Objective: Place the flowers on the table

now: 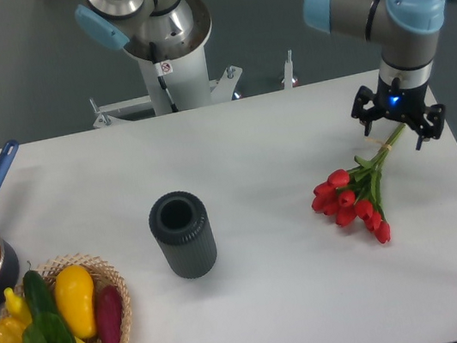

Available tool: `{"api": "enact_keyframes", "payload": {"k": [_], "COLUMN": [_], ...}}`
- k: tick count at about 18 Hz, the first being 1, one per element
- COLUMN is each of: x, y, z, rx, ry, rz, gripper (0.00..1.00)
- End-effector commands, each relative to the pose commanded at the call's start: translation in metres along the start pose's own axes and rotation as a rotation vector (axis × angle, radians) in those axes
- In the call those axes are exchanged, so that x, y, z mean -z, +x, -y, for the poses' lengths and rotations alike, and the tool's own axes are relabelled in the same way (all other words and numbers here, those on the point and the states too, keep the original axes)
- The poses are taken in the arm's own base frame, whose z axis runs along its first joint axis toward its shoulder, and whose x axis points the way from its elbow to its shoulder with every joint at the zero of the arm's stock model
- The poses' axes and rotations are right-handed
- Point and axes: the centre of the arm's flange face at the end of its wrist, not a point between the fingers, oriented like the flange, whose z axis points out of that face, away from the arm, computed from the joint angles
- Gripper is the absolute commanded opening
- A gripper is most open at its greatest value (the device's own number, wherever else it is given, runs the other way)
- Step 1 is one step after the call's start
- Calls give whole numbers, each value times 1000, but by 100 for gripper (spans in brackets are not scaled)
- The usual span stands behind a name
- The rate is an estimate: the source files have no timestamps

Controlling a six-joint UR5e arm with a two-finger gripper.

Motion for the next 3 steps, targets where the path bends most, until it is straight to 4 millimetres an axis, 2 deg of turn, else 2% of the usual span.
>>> {"api": "enact_keyframes", "payload": {"k": [3], "x": [1], "y": [-2], "z": [-3], "rx": [9], "ry": [11], "rz": [2], "gripper": [100]}}
